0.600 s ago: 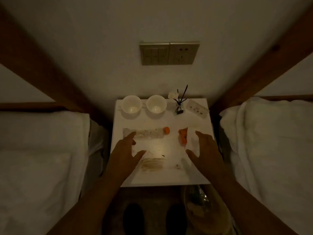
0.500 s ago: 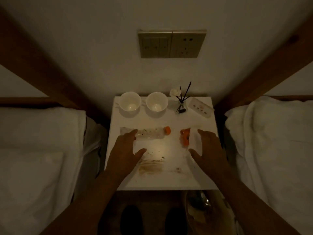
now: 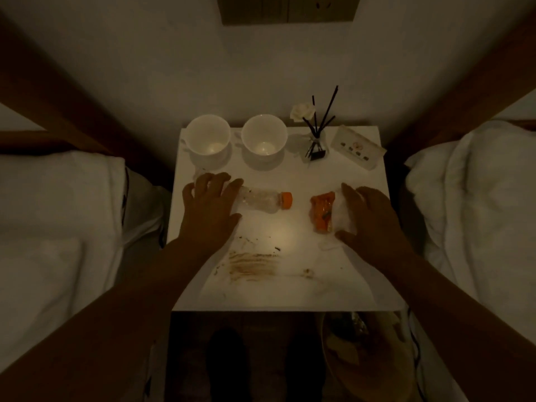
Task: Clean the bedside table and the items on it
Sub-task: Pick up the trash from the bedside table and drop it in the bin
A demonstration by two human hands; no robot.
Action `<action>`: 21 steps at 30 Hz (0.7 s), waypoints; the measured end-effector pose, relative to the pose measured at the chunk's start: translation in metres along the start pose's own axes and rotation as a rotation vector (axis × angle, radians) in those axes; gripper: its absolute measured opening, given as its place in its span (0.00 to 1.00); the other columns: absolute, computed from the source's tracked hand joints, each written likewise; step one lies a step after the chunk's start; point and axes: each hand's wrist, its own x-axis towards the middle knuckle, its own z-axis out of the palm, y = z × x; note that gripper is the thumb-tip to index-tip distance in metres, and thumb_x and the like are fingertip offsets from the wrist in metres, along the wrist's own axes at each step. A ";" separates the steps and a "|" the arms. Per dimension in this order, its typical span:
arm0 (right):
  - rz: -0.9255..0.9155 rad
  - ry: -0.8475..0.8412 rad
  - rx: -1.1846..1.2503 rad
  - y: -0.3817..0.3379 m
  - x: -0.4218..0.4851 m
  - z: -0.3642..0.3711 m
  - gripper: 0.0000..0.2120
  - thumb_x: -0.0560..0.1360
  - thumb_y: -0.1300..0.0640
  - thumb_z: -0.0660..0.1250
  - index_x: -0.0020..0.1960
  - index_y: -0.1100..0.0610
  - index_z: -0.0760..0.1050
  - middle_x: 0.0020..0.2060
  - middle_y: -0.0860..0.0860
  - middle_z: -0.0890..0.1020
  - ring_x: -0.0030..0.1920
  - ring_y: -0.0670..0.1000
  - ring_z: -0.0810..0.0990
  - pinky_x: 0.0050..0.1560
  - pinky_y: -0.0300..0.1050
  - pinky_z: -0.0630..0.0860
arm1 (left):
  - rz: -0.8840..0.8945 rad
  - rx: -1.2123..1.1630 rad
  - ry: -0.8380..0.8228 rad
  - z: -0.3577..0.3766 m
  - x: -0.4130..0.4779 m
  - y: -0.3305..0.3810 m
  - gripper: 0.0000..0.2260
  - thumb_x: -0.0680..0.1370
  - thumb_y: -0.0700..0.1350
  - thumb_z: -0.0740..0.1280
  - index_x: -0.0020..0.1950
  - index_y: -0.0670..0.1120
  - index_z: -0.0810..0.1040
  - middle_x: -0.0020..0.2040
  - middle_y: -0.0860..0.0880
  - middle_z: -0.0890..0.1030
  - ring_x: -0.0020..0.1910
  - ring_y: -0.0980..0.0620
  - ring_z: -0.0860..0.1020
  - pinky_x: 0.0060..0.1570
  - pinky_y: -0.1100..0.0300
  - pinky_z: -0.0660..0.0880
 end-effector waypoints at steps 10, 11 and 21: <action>0.064 0.081 0.115 -0.018 -0.016 0.002 0.29 0.71 0.53 0.69 0.69 0.54 0.63 0.53 0.58 0.74 0.50 0.60 0.77 0.43 0.50 0.74 | -0.129 -0.069 -0.085 -0.014 -0.019 0.010 0.14 0.75 0.51 0.69 0.57 0.46 0.77 0.50 0.44 0.76 0.48 0.43 0.77 0.52 0.46 0.73; 0.077 0.098 0.151 -0.021 -0.021 0.000 0.29 0.71 0.53 0.69 0.68 0.54 0.63 0.52 0.57 0.74 0.49 0.59 0.77 0.40 0.48 0.73 | -0.129 -0.125 -0.082 -0.018 -0.023 0.012 0.15 0.75 0.51 0.69 0.57 0.45 0.77 0.50 0.44 0.76 0.47 0.43 0.77 0.48 0.47 0.74; 0.354 0.119 0.512 -0.030 -0.146 -0.028 0.30 0.71 0.55 0.71 0.70 0.57 0.64 0.57 0.58 0.75 0.56 0.58 0.76 0.54 0.60 0.77 | -0.206 -0.675 -0.128 -0.053 -0.103 0.086 0.14 0.76 0.54 0.68 0.57 0.48 0.75 0.47 0.51 0.77 0.42 0.55 0.75 0.40 0.63 0.71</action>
